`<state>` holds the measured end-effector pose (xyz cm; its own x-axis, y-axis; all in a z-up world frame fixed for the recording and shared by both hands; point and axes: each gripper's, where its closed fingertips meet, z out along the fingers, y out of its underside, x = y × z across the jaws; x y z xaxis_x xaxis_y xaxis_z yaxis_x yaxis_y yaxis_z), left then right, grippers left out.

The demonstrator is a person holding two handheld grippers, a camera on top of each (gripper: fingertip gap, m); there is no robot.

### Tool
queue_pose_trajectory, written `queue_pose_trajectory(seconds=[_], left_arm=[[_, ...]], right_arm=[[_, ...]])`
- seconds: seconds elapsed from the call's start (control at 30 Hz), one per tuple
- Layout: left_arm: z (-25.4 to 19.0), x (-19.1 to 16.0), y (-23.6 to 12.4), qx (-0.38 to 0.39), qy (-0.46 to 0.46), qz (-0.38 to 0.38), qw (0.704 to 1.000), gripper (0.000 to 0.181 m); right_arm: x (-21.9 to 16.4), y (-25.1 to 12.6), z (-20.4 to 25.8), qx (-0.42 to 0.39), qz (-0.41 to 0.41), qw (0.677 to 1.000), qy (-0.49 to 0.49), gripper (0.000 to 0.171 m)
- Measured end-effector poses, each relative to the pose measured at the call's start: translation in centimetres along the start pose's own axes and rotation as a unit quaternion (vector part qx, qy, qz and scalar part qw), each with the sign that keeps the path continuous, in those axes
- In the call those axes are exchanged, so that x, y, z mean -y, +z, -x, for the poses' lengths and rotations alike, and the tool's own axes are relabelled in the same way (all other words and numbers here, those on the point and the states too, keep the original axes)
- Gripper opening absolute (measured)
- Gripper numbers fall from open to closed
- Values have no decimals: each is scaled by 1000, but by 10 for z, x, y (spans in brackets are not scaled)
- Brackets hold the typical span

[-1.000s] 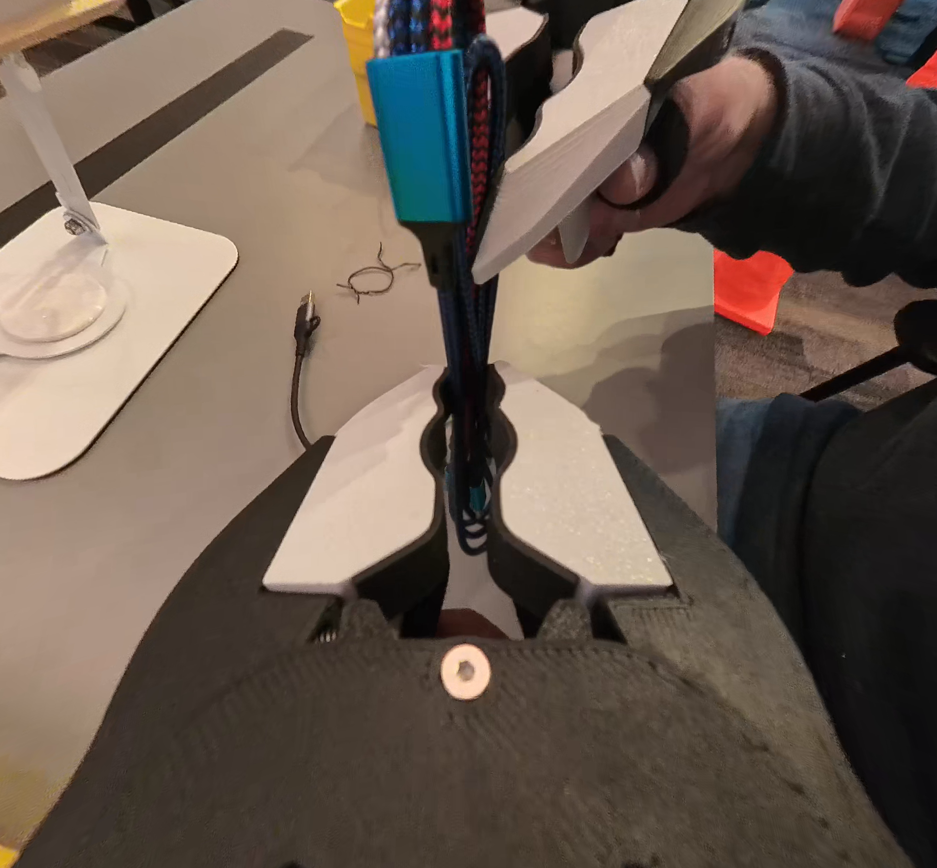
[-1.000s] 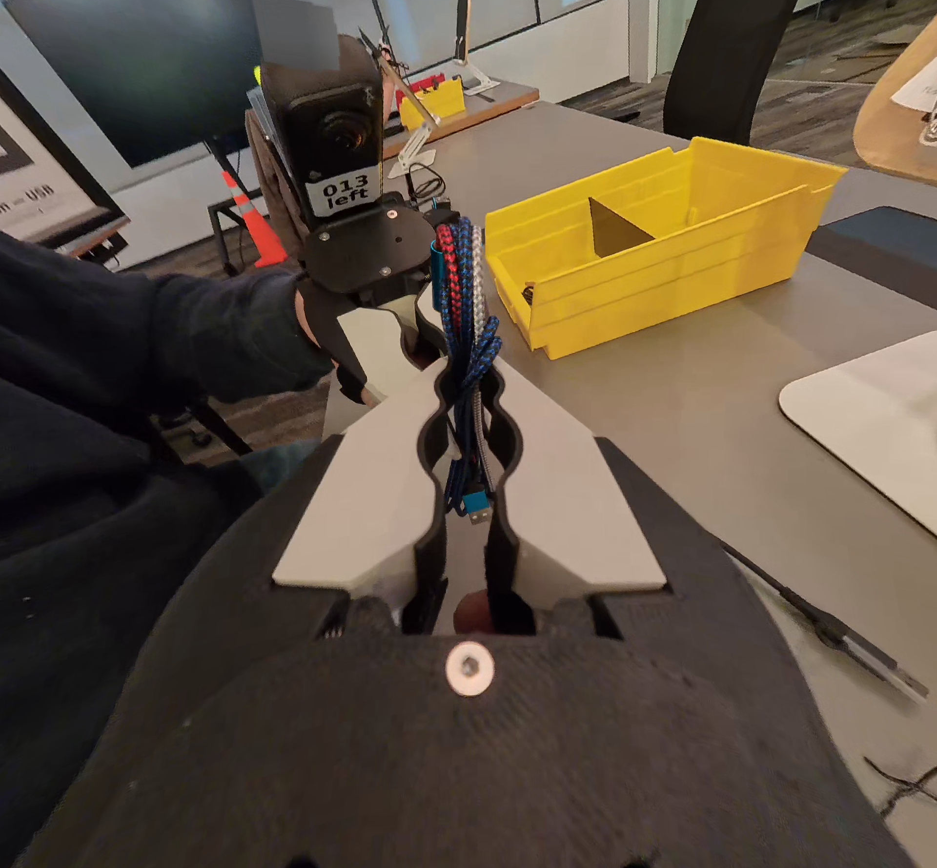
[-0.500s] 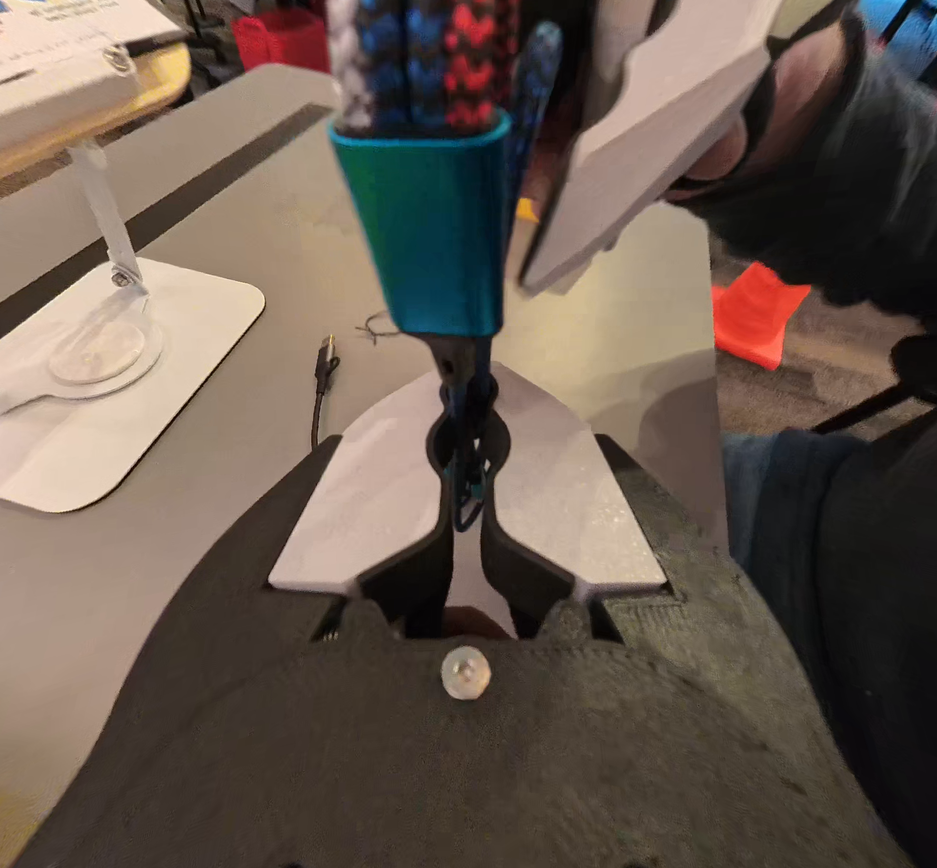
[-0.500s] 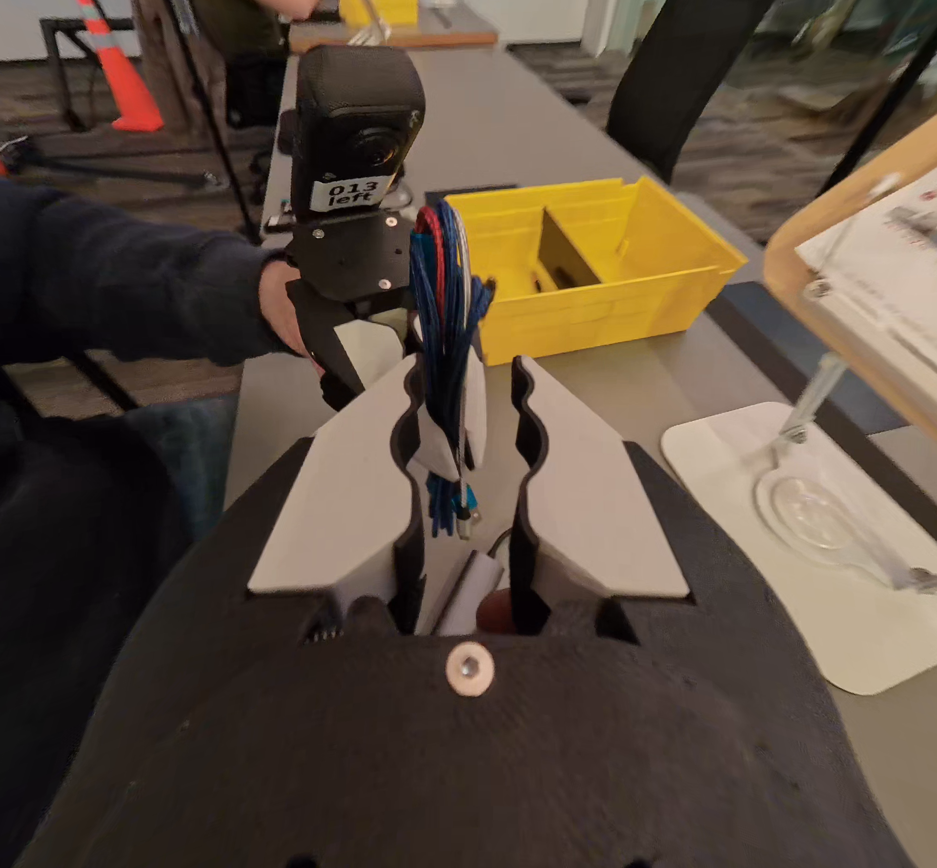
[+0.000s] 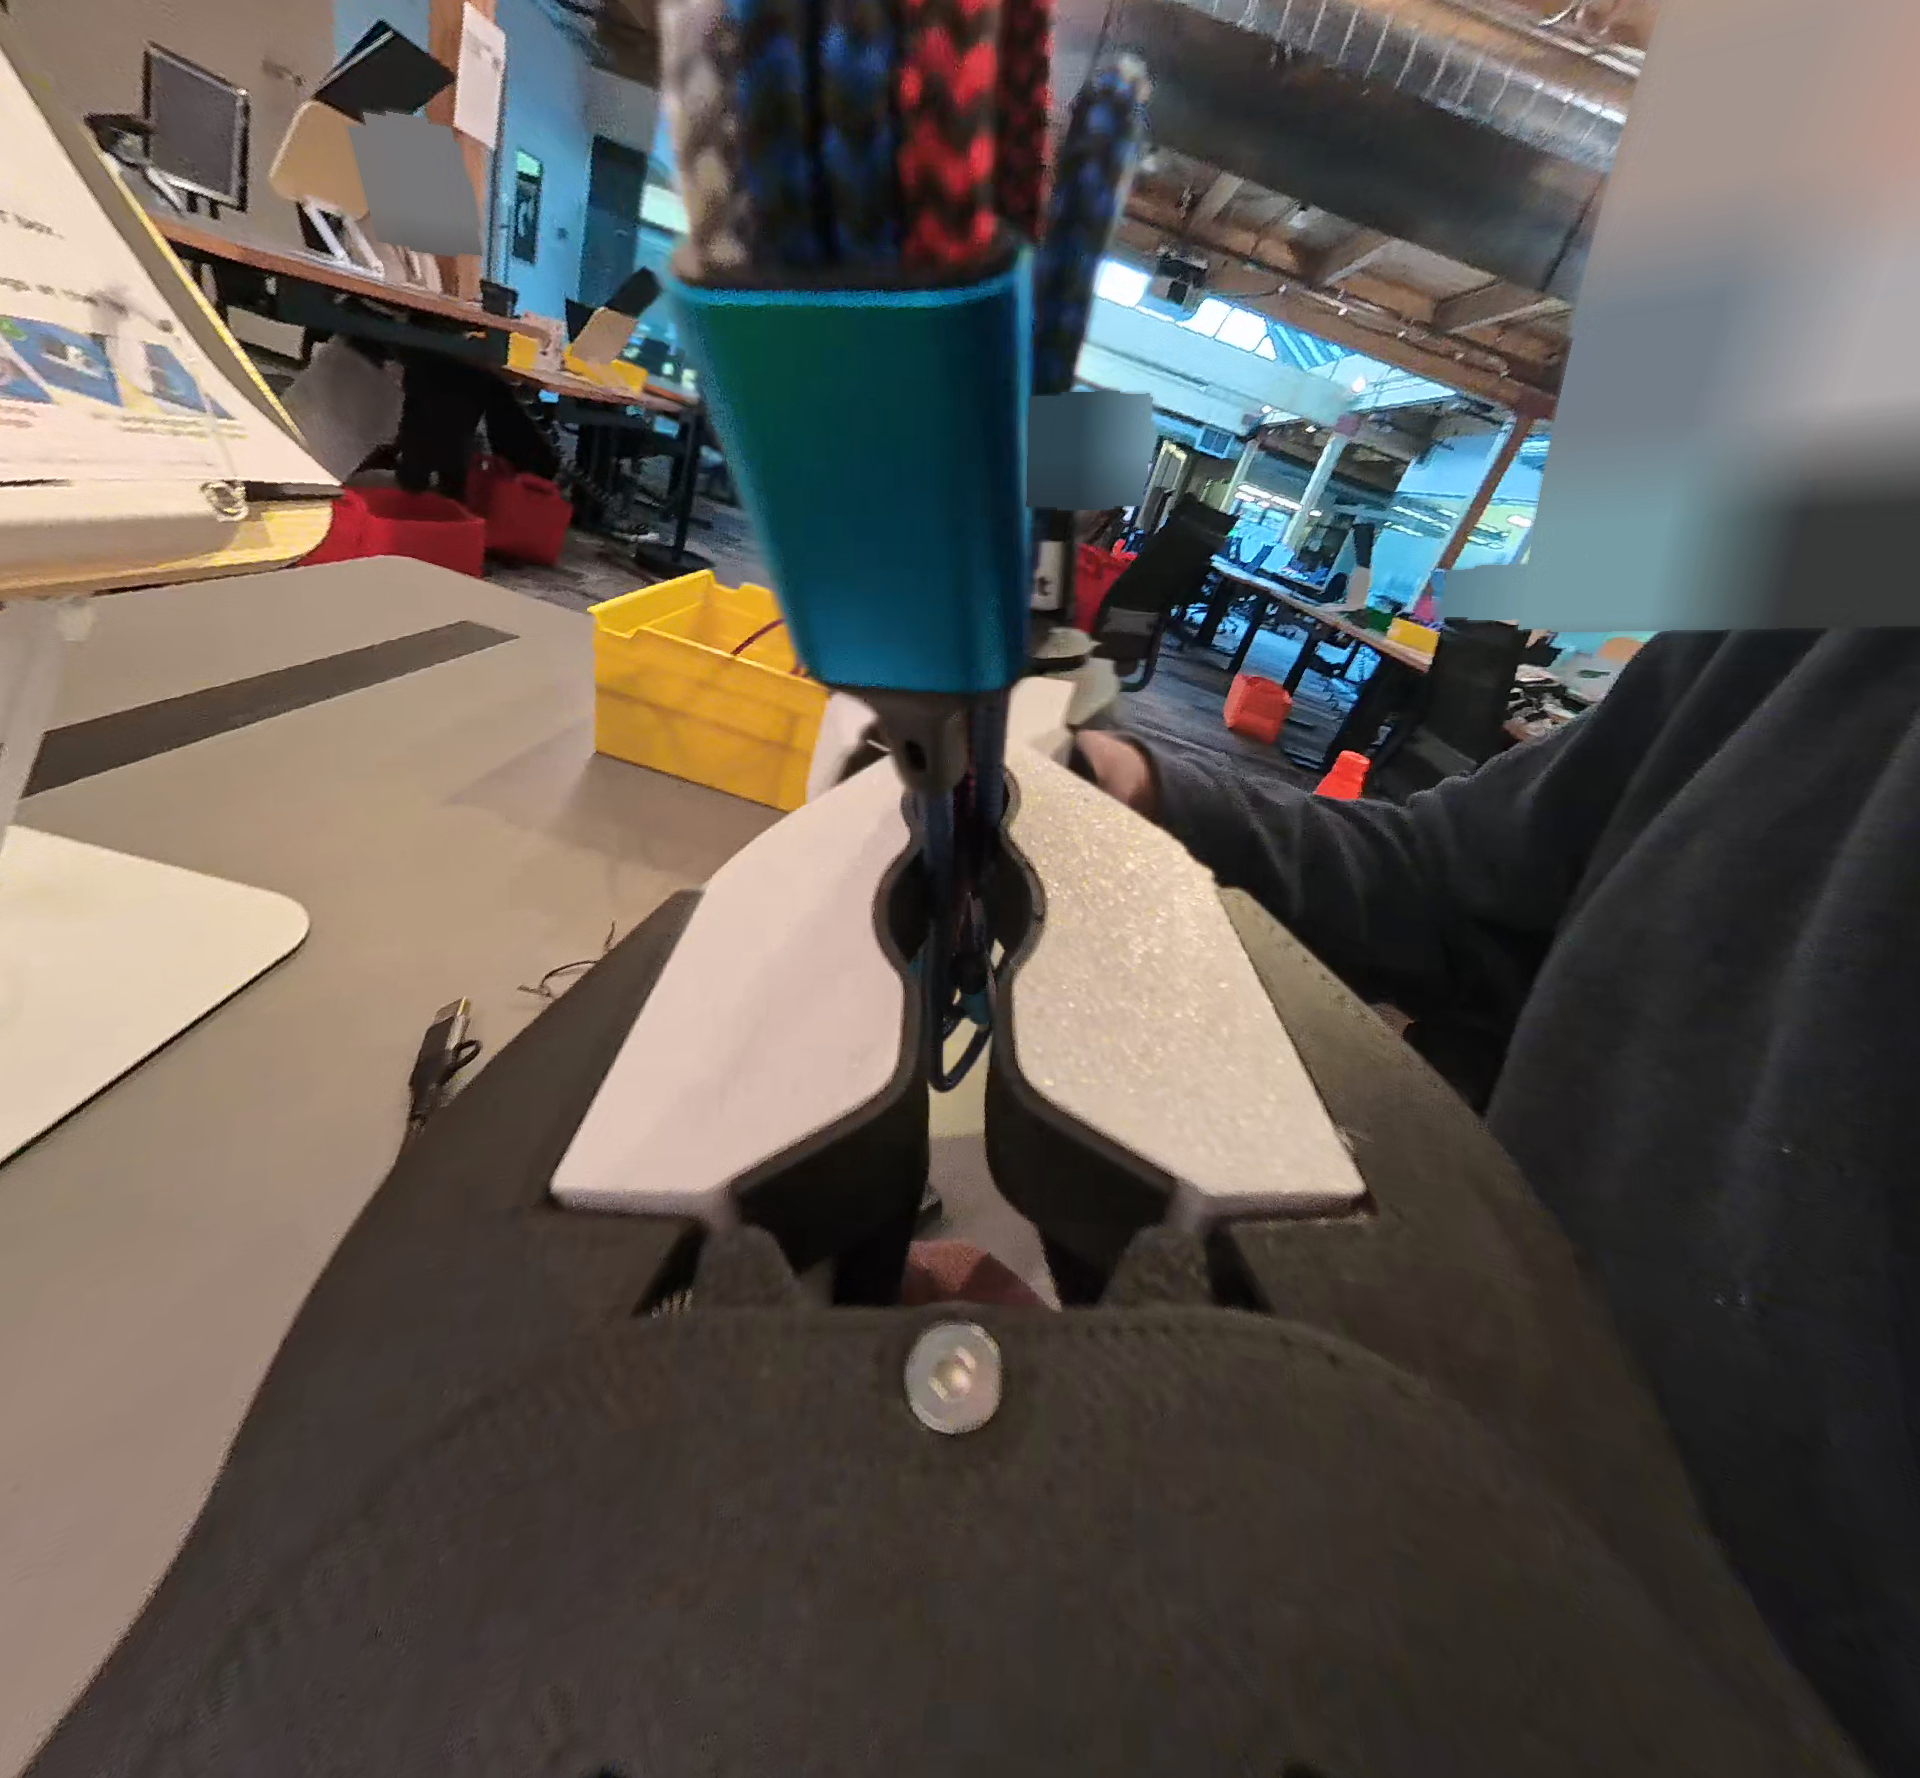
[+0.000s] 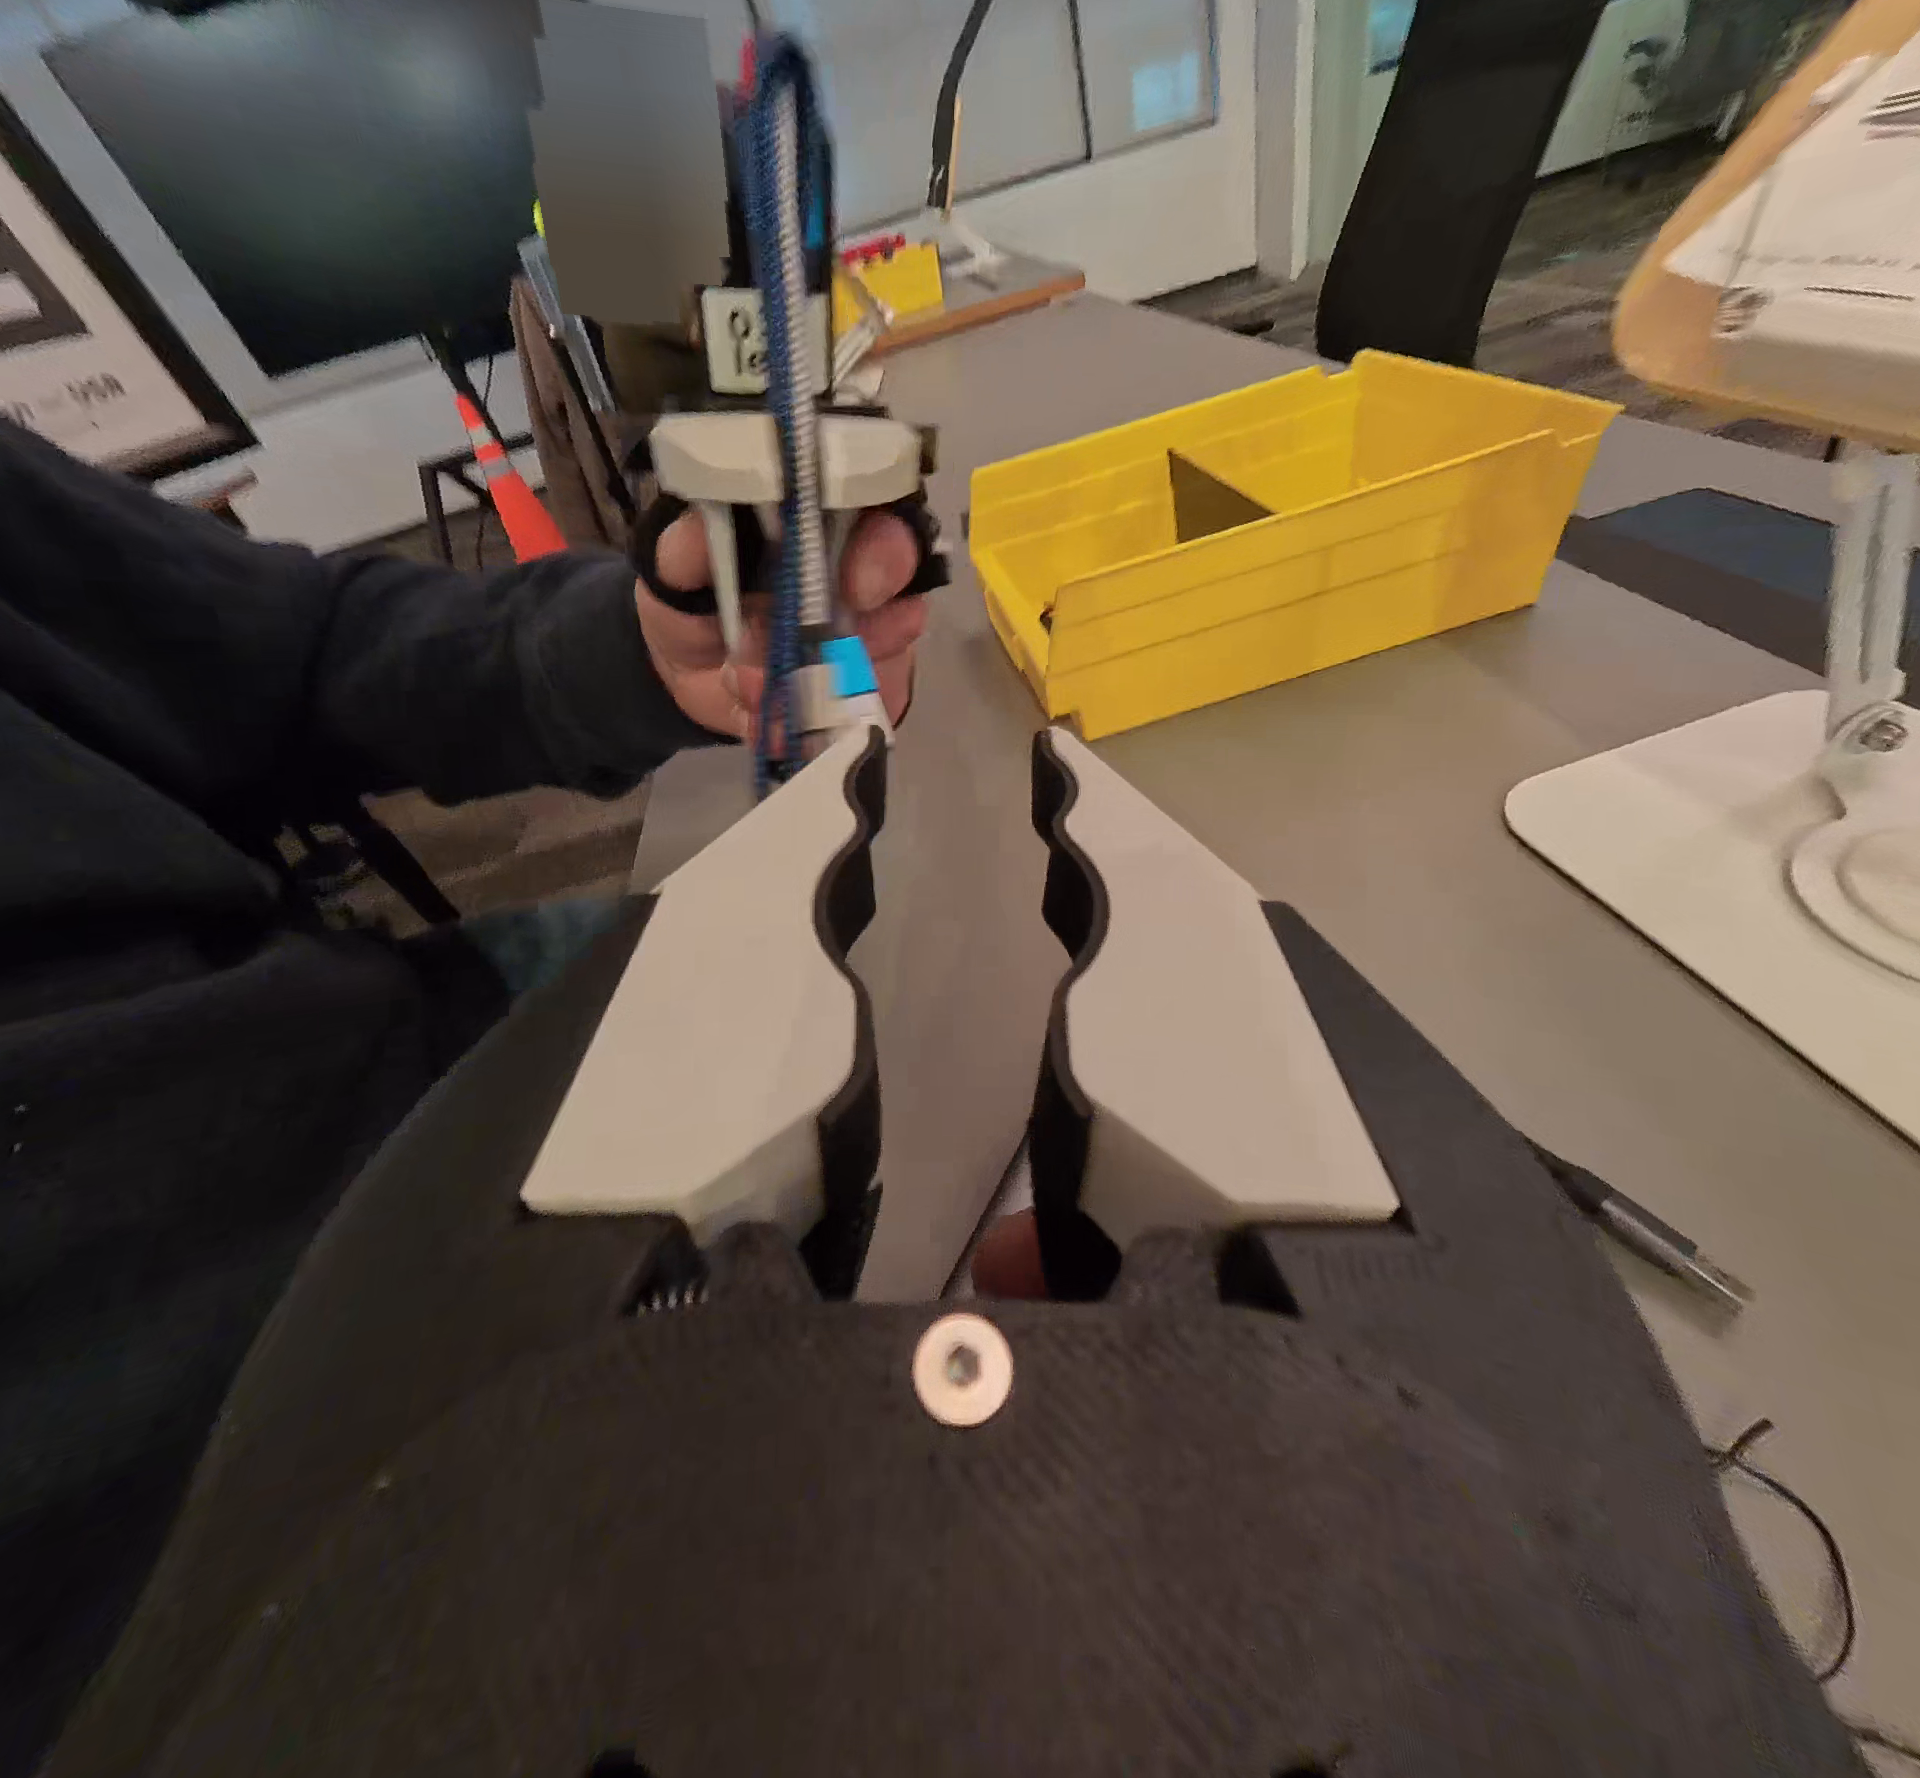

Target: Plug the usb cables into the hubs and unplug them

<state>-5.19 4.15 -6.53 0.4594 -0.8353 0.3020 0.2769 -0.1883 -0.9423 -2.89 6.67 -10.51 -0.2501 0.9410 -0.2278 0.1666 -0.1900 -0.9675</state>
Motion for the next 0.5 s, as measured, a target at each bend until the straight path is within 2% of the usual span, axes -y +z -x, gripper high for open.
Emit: queue_pose_trajectory(seconds=[0.1,0.2,0.37,0.5], left_arm=[[-9,2,1,-22,7,-6,1000,6],[-14,4,3,-34,13,-9,999,6],[-19,7,1,-47,19,-17,999,7],[-23,9,0,-55,26,-21,998,6]], right_arm=[[6,-7,-10,4,-29,999,27,22],[-2,3,-2,6,5,1000,-11,23],[-2,9,23,41,16,996,-71,26],[-2,6,33,63,12,995,-75,32]])
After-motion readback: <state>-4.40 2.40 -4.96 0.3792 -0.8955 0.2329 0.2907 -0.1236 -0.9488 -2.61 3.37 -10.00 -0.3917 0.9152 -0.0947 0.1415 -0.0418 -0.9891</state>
